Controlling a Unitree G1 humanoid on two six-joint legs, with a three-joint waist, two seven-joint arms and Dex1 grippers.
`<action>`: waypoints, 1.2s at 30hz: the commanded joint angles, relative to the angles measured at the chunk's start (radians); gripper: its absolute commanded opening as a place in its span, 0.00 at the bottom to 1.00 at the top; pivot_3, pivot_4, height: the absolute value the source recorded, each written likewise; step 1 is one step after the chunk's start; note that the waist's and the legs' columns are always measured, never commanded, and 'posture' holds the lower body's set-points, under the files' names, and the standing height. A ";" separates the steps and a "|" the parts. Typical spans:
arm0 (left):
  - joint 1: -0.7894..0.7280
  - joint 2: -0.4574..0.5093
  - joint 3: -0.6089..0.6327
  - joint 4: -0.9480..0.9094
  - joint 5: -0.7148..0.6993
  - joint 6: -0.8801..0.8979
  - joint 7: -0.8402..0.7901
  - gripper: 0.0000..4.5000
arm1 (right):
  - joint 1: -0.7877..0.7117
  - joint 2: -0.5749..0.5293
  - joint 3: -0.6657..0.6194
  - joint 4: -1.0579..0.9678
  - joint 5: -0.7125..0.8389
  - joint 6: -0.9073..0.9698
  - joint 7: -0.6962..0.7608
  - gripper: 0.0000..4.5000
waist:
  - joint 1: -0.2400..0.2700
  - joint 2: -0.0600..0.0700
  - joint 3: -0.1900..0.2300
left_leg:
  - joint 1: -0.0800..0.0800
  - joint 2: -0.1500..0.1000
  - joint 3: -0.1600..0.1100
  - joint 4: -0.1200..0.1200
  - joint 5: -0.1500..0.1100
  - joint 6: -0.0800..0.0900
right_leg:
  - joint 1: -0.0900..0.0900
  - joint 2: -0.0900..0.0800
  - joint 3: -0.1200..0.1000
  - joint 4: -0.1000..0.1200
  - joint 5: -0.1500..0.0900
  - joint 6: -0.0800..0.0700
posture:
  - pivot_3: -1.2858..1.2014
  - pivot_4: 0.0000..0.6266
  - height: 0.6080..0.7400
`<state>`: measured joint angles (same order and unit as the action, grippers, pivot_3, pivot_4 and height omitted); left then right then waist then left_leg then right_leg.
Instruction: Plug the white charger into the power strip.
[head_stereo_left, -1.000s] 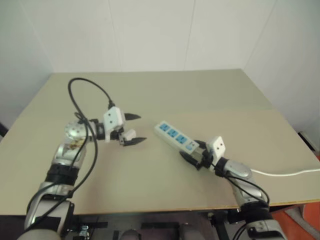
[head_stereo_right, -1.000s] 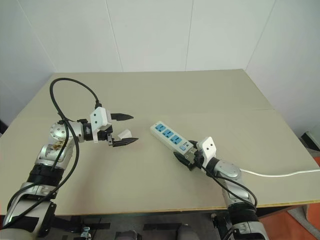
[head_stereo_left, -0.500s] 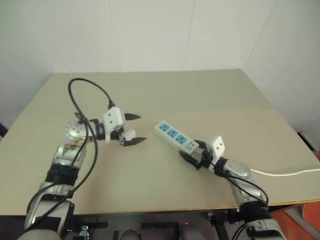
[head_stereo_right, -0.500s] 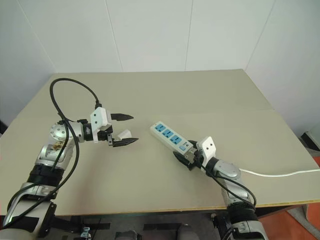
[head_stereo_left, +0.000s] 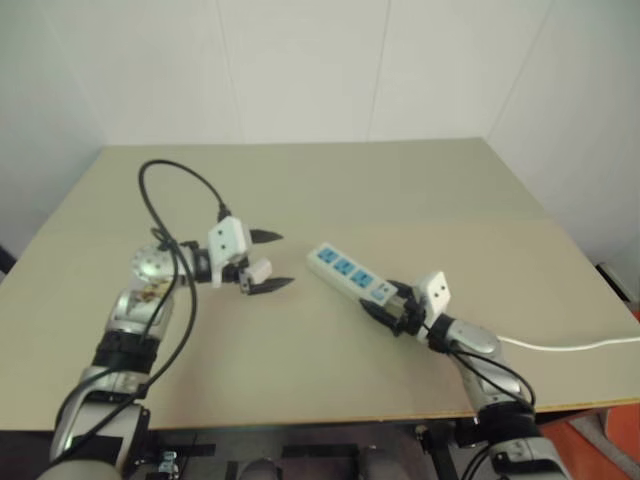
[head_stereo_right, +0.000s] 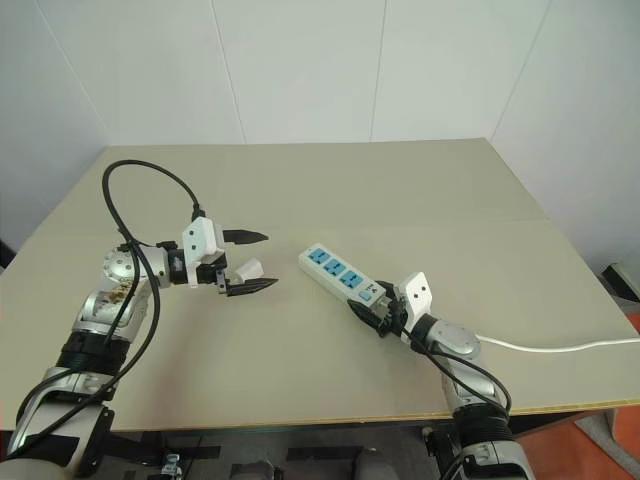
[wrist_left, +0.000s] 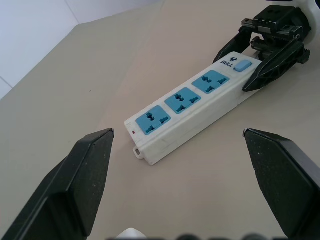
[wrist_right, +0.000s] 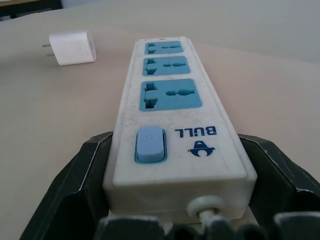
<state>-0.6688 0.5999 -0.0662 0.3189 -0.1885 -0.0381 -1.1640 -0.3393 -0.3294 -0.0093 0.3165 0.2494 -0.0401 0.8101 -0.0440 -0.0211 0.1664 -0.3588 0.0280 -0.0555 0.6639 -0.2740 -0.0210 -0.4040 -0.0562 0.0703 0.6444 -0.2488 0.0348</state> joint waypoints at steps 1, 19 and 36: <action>-0.049 0.000 0.003 -0.045 0.044 0.060 0.092 1.00 | 0.022 -0.034 0.012 -0.072 0.018 -0.022 0.071 0.76 | 0.001 0.000 0.000 | 0.000 0.000 0.000 0.000 0.000 0.000 | 0.000 0.000 0.000 0.000 0.000 0.000 | 0.52 0.24 1.00; -0.584 -0.078 -0.288 0.160 0.139 1.077 0.214 1.00 | 0.050 -0.099 0.052 -0.192 0.011 0.056 0.131 0.76 | -0.022 0.000 0.000 | 0.000 -0.003 -0.001 -0.001 0.000 0.000 | 0.000 0.000 0.001 0.001 -0.001 0.002 | 0.52 0.24 1.00; -0.823 -0.163 -0.468 0.803 0.377 0.789 0.019 1.00 | 0.088 -0.050 0.101 -0.194 -0.033 0.035 0.070 0.76 | -0.023 -0.001 0.001 | -0.001 -0.004 -0.002 -0.001 0.000 0.000 | -0.001 -0.001 0.001 0.000 -0.002 0.003 | 0.52 0.24 1.00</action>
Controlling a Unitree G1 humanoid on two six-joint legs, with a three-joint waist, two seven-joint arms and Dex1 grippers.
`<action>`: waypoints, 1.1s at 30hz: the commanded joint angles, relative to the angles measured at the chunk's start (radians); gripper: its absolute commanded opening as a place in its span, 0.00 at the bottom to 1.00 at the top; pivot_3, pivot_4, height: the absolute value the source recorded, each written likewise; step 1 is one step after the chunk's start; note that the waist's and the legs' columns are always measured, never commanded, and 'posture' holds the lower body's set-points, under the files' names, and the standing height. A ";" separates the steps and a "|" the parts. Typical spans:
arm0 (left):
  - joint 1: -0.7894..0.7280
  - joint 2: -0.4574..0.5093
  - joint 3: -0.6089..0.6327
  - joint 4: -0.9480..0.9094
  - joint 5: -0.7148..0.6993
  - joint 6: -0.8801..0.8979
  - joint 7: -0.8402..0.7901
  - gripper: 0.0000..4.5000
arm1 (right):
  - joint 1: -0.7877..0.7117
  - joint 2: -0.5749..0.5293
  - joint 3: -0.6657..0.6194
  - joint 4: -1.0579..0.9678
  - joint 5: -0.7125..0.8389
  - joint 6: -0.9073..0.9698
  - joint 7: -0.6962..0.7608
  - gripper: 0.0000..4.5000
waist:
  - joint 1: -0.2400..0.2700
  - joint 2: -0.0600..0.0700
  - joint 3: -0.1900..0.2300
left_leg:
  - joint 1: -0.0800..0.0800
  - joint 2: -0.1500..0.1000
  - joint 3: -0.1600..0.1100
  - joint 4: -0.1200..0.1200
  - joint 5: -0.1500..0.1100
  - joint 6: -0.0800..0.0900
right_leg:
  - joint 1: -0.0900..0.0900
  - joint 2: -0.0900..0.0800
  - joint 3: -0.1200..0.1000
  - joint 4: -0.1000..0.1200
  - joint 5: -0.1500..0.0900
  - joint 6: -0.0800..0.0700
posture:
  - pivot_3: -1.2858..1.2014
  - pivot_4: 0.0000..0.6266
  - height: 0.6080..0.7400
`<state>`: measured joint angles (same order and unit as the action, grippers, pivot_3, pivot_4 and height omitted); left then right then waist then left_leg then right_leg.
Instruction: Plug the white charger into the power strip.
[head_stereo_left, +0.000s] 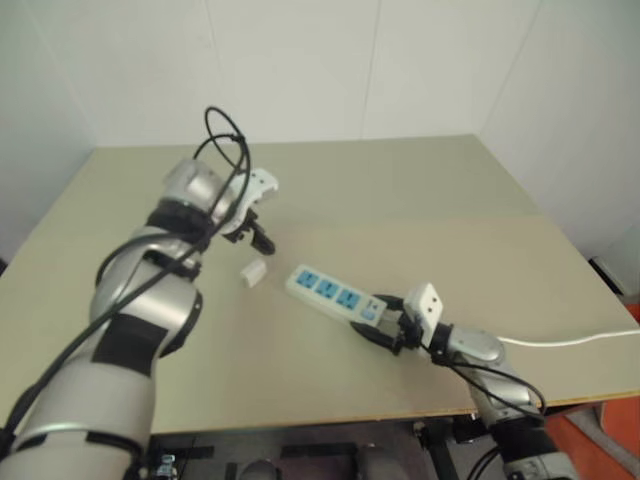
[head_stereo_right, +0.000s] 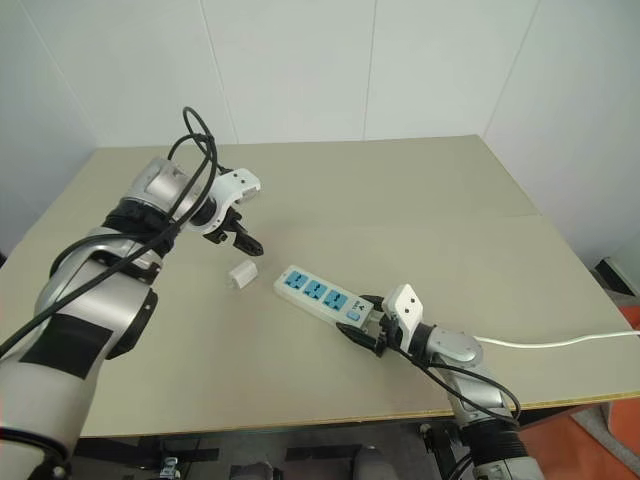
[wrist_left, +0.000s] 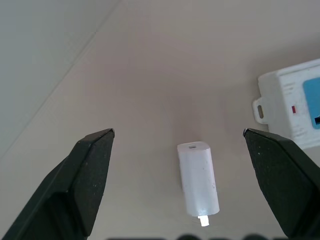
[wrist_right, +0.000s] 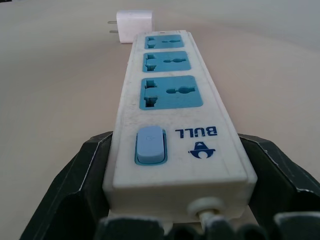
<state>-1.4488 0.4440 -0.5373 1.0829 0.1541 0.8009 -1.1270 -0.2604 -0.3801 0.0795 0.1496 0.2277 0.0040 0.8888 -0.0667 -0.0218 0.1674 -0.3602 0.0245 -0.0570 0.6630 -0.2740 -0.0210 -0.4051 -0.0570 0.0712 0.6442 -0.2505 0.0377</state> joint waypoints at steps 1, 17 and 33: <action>-0.044 -0.015 0.010 0.059 0.040 -0.058 -0.018 1.00 | 0.014 0.000 0.013 -0.032 -0.012 -0.008 -0.011 0.76 | -0.001 0.000 0.000 | 0.000 0.000 0.000 0.000 0.000 0.000 | 0.000 0.000 0.000 0.000 0.000 0.000 | 0.52 0.24 1.00; -0.028 -0.082 0.050 0.194 0.133 -0.100 -0.005 1.00 | 0.048 0.000 0.029 -0.051 -0.030 -0.017 -0.039 0.76 | -0.001 0.000 0.000 | 0.000 -0.001 -0.001 0.000 0.000 0.000 | 0.000 -0.001 0.000 0.000 0.000 0.001 | 0.52 0.24 1.00; 0.027 -0.125 0.082 0.220 0.171 -0.095 0.041 0.81 | 0.043 -0.006 0.035 -0.043 -0.035 -0.015 -0.054 0.76 | -0.002 0.000 0.000 | 0.001 -0.001 -0.001 0.000 0.000 0.000 | 0.001 -0.001 0.000 0.001 0.000 0.001 | 0.52 0.24 1.00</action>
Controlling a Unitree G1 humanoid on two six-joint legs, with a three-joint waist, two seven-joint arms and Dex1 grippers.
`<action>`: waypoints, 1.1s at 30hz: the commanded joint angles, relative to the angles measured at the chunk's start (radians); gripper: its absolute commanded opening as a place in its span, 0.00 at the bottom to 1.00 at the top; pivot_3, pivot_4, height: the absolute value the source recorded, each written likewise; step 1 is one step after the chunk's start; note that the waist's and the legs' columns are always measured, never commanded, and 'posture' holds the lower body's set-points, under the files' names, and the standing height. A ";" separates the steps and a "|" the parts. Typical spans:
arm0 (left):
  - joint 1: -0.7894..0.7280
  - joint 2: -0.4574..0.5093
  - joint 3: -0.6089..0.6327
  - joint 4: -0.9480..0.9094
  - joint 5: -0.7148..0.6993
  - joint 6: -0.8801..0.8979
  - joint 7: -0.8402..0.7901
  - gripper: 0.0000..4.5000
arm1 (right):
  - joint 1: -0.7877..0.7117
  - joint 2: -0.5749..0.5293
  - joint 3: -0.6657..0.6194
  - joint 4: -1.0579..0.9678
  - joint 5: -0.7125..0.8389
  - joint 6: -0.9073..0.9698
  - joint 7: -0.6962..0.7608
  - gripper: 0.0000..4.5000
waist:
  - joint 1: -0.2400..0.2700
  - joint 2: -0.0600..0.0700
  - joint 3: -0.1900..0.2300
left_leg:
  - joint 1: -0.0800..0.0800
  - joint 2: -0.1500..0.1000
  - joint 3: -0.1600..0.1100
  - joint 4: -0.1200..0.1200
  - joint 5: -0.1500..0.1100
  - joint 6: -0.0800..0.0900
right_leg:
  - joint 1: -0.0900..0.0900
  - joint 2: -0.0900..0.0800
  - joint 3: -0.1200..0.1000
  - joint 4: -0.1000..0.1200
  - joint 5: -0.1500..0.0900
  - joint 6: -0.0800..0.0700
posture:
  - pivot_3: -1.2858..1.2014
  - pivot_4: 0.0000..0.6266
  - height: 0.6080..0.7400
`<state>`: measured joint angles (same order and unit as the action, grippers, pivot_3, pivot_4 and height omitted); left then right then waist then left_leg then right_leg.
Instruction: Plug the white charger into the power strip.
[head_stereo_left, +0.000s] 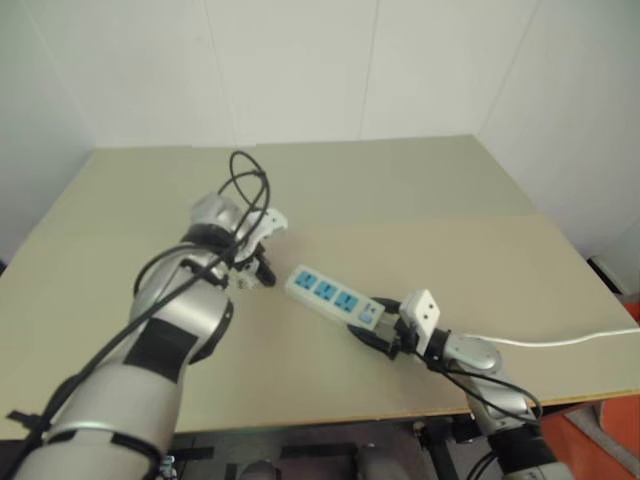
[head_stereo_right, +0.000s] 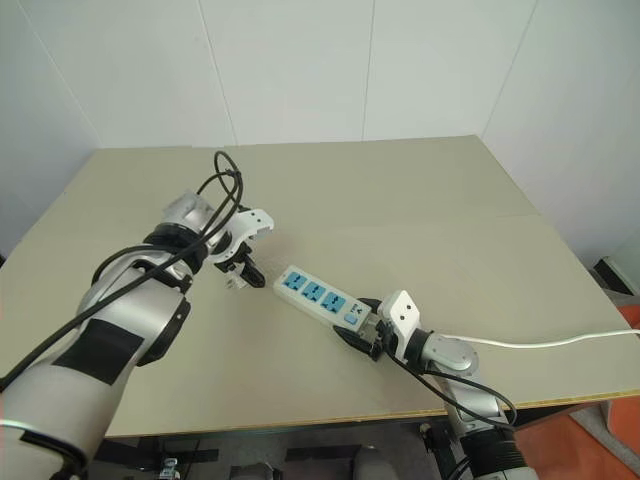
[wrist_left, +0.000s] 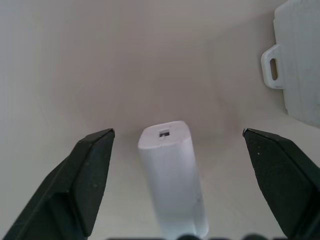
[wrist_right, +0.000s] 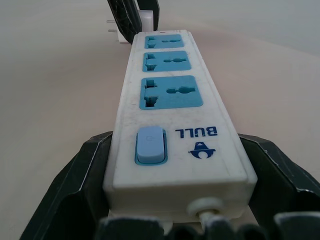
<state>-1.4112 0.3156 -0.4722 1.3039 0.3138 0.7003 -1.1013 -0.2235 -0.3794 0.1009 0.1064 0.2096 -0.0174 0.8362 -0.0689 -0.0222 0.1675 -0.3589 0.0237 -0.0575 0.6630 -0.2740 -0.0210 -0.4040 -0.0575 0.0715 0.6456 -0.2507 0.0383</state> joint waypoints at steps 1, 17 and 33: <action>-0.008 0.002 0.018 -0.001 0.014 0.001 0.022 0.73 | 0.007 -0.007 0.013 0.000 -0.017 0.007 -0.002 0.76 | 0.000 0.000 0.000 | 0.000 0.000 0.000 0.000 0.000 0.000 | 0.000 0.000 0.000 0.000 0.000 0.000 | 0.52 0.24 1.00; -0.027 0.039 0.217 -0.083 -0.103 -0.097 0.145 0.23 | 0.034 -0.022 0.011 -0.043 -0.007 0.023 -0.007 0.76 | 0.002 0.000 0.000 | 0.000 0.000 0.000 0.000 0.000 0.000 | 0.000 0.000 0.000 0.000 0.000 0.000 | 0.52 0.24 1.00; 0.535 0.044 0.617 -0.852 -0.720 -0.504 -0.121 0.23 | -0.111 -0.136 0.064 -0.022 0.093 0.043 0.319 0.76 | 0.005 0.001 -0.001 | 0.000 -0.001 0.000 0.001 0.000 -0.001 | 0.000 -0.003 0.000 0.002 0.000 0.000 | 0.52 0.24 1.00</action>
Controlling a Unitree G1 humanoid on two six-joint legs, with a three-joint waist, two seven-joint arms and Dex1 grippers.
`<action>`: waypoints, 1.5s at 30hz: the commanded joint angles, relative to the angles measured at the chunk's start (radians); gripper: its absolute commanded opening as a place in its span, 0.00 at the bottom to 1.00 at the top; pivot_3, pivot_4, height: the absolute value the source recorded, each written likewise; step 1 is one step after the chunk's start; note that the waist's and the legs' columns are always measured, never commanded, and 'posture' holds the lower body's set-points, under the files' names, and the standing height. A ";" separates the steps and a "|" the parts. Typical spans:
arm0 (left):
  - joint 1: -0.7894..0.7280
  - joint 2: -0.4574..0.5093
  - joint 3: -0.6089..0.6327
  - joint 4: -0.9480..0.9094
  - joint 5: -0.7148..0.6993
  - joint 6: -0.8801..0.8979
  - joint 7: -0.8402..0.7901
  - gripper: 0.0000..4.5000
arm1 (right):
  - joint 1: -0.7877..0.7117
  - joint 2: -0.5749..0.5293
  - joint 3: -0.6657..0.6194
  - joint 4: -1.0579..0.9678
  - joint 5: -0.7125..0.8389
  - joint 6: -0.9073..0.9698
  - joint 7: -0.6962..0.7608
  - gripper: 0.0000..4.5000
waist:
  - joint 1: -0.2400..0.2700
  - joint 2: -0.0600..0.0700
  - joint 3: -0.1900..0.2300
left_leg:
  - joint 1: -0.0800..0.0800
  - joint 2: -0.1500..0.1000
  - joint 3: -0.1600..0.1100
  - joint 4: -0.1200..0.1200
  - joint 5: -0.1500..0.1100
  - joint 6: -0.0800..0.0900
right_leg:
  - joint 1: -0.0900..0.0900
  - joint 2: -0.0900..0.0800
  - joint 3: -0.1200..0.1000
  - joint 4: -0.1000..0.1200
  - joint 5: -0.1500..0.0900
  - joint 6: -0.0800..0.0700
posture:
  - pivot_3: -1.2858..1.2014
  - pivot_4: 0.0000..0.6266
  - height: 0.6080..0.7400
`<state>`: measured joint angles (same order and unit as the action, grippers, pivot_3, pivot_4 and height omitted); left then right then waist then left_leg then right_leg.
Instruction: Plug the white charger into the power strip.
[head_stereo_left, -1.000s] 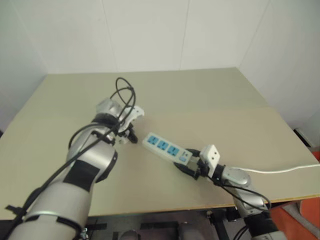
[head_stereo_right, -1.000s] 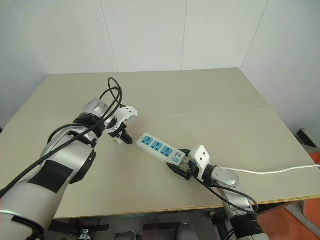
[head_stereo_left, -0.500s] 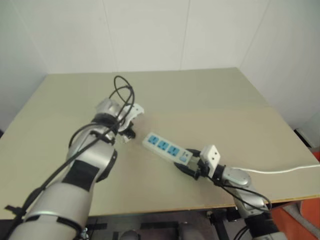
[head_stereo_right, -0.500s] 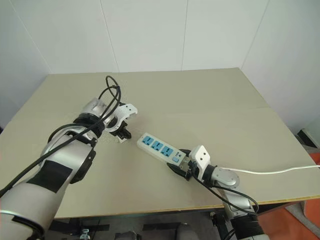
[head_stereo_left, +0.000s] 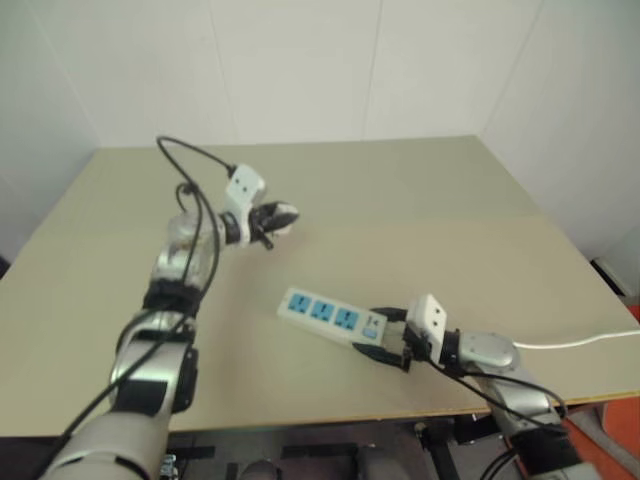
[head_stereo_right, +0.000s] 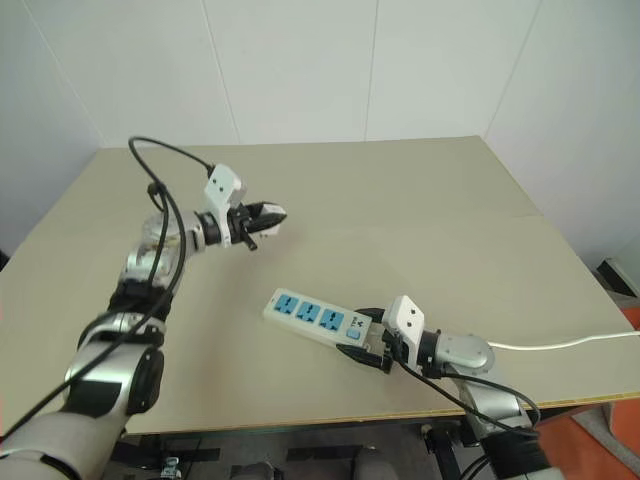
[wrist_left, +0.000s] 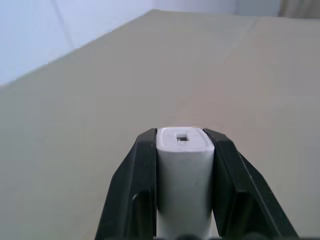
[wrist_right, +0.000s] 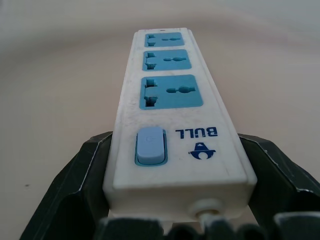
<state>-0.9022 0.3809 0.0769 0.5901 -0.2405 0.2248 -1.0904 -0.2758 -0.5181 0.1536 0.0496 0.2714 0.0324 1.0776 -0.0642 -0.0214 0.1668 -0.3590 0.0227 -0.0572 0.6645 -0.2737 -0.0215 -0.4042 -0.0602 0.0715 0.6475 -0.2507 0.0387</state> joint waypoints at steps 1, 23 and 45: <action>0.041 -0.028 0.075 -0.154 -0.196 -0.006 -0.144 0.23 | -0.086 0.007 0.019 0.067 0.029 -0.012 0.103 0.76 | 0.001 0.000 0.000 | 0.000 0.000 0.000 0.000 0.000 0.000 | 0.000 0.000 0.000 0.000 0.000 0.000 | 0.52 0.24 1.00; 0.170 -0.114 -0.020 -0.154 -0.343 0.101 -0.429 0.23 | -0.234 0.136 0.086 0.371 -0.063 -0.178 0.248 0.76 | -0.007 0.000 0.000 | 0.003 0.001 0.000 0.002 0.000 0.000 | 0.003 0.001 0.000 0.000 0.000 0.000 | 0.52 0.24 1.00; 0.248 -0.072 -0.178 -0.006 -0.268 -0.149 -0.524 0.23 | -0.221 0.168 0.100 0.358 -0.099 -0.192 0.215 0.76 | -0.009 0.000 -0.001 | 0.004 0.001 0.000 0.002 0.000 0.001 | 0.003 0.002 0.001 0.000 0.000 0.000 | 0.52 0.24 1.00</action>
<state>-0.6482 0.3079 -0.1024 0.5874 -0.5084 0.0992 -1.6060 -0.5000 -0.3644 0.2271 0.4227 0.1871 -0.1439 1.2970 -0.0728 -0.0210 0.1661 -0.3548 0.0241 -0.0572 0.6662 -0.2740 -0.0209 -0.4011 -0.0585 0.0721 0.6474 -0.2506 0.0385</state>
